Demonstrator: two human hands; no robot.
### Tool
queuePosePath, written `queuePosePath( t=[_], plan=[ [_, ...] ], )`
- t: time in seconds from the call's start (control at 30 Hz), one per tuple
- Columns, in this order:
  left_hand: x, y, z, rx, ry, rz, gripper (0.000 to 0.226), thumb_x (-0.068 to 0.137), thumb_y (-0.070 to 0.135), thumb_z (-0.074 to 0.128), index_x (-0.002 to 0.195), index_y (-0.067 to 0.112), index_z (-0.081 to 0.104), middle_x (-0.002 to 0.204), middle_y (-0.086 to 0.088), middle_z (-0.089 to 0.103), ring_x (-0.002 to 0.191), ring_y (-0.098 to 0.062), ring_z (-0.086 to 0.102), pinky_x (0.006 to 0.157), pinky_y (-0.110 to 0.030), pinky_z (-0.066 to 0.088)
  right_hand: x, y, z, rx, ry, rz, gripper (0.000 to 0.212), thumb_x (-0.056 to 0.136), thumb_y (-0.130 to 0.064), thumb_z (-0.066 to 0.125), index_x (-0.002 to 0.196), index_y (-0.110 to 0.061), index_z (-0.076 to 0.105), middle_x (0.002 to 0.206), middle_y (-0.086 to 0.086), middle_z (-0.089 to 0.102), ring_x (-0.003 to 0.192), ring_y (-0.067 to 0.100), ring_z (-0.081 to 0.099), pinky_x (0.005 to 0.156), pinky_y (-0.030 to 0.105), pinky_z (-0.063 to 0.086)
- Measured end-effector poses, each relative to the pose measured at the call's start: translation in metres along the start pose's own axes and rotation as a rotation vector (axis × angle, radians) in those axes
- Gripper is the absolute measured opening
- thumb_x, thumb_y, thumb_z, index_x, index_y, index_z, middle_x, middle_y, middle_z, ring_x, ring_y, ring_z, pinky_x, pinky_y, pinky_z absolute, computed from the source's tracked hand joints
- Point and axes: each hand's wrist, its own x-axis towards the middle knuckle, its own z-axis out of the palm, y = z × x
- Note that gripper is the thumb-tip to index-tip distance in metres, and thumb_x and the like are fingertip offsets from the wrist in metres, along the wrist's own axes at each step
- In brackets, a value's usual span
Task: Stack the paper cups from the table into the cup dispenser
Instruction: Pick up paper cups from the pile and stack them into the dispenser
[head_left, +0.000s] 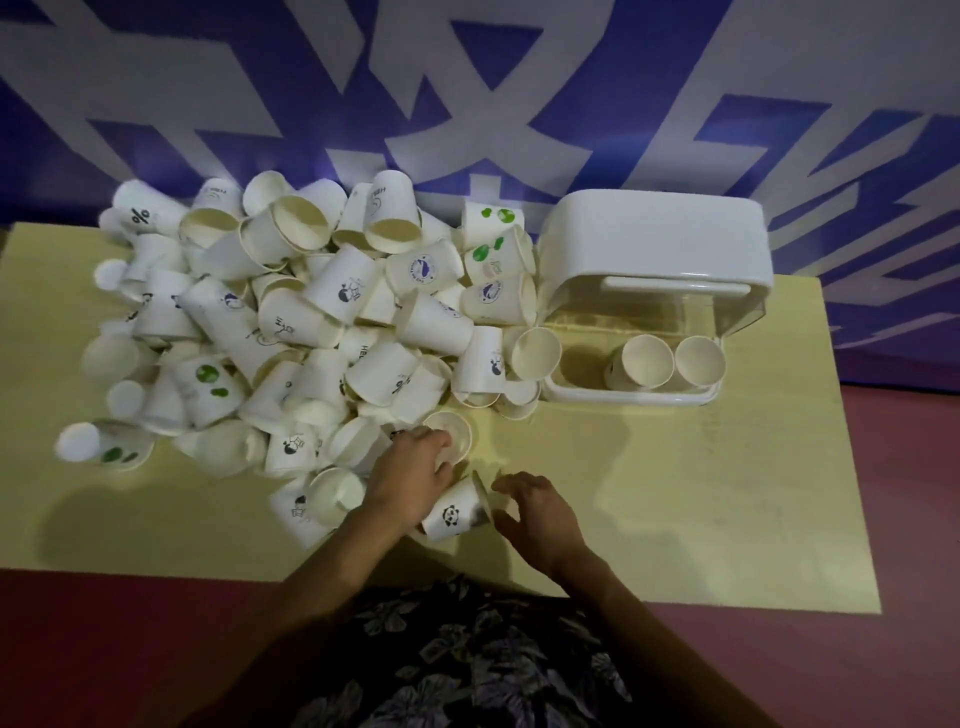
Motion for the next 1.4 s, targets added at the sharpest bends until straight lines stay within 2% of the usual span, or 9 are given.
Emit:
queuePosePath(
  t=[0.07,0.13,0.2,0.4,0.53,0.67,0.93,1.17,1.4],
  plan=[
    [-0.003,-0.007,0.004,0.01,-0.034,0.049,0.038,0.089,0.019,0.059,0.127,0.017,0.057,0.127,-0.001,0.056,0.117,-0.02,0.05,0.096,-0.035,0.046,0.0,-0.013,0.015,0.152,0.016,0.173,0.039,0.083,-0.042,0.07,0.11,-0.014,0.066,0.104,0.001,0.063,0.097,0.022,0.056,0.074,0.029,0.042],
    [-0.003,-0.011,0.009,0.027,-0.077,0.107,0.041,0.089,0.016,0.06,0.13,0.017,0.054,0.13,0.0,0.052,0.12,-0.02,0.047,0.098,-0.035,0.045,0.0,-0.024,0.026,0.265,0.008,0.264,0.015,0.084,-0.036,0.071,0.085,-0.022,0.069,0.085,-0.005,0.059,0.085,0.02,0.056,0.067,0.024,0.034],
    [-0.003,-0.014,0.013,0.049,-0.108,0.149,0.041,0.088,0.013,0.061,0.128,0.016,0.055,0.128,-0.001,0.053,0.116,-0.021,0.05,0.095,-0.033,0.046,-0.004,-0.028,0.034,0.334,0.022,0.292,0.025,0.088,-0.027,0.067,0.065,-0.035,0.061,0.075,-0.012,0.059,0.079,0.016,0.057,0.061,0.02,0.035],
    [0.003,-0.013,0.016,0.089,-0.042,0.224,0.024,0.091,0.013,0.057,0.113,0.016,0.064,0.113,-0.002,0.059,0.103,-0.019,0.053,0.08,-0.028,0.045,-0.033,-0.024,0.033,0.274,0.27,0.311,0.025,0.095,-0.028,0.058,0.083,-0.007,0.064,0.087,0.005,0.069,0.077,0.022,0.061,0.065,0.037,0.046],
    [0.005,0.001,0.008,0.049,0.048,0.291,0.022,0.092,0.016,0.056,0.111,0.017,0.066,0.108,-0.001,0.062,0.098,-0.018,0.054,0.074,-0.026,0.041,-0.049,-0.019,0.019,0.165,0.47,0.223,0.018,0.095,-0.023,0.057,0.086,-0.009,0.064,0.085,0.009,0.069,0.072,0.028,0.062,0.057,0.037,0.047],
    [-0.005,0.025,-0.011,-0.111,0.19,0.423,0.017,0.088,0.012,0.06,0.102,0.013,0.069,0.095,-0.001,0.063,0.086,-0.017,0.055,0.07,-0.029,0.048,-0.06,-0.019,-0.009,0.068,0.677,0.177,0.014,0.09,-0.017,0.065,0.103,-0.013,0.069,0.094,0.01,0.071,0.079,0.028,0.064,0.059,0.035,0.052],
    [0.001,0.101,-0.029,-0.244,0.322,0.519,0.01,0.08,0.009,0.07,0.09,0.012,0.071,0.084,0.001,0.063,0.076,-0.015,0.055,0.064,-0.026,0.043,-0.068,0.003,-0.08,-0.046,0.976,0.169,0.017,0.091,-0.013,0.064,0.107,-0.014,0.071,0.098,0.002,0.07,0.091,0.025,0.061,0.062,0.027,0.046],
    [0.038,0.18,-0.021,-0.22,0.345,0.586,0.012,0.086,0.014,0.065,0.096,0.012,0.071,0.091,0.0,0.063,0.084,-0.018,0.058,0.071,-0.031,0.05,-0.058,0.055,-0.152,-0.076,1.028,0.124,0.012,0.09,-0.005,0.065,0.098,-0.012,0.071,0.089,0.005,0.07,0.087,0.028,0.061,0.063,0.034,0.052],
    [0.071,0.236,0.003,-0.107,0.287,0.48,0.019,0.094,0.015,0.054,0.105,0.01,0.069,0.102,-0.002,0.061,0.096,-0.019,0.054,0.081,-0.035,0.049,-0.027,0.114,-0.203,-0.114,0.885,0.026,0.012,0.089,-0.006,0.065,0.097,-0.013,0.071,0.091,0.005,0.069,0.092,0.027,0.06,0.061,0.036,0.053]
  ],
)
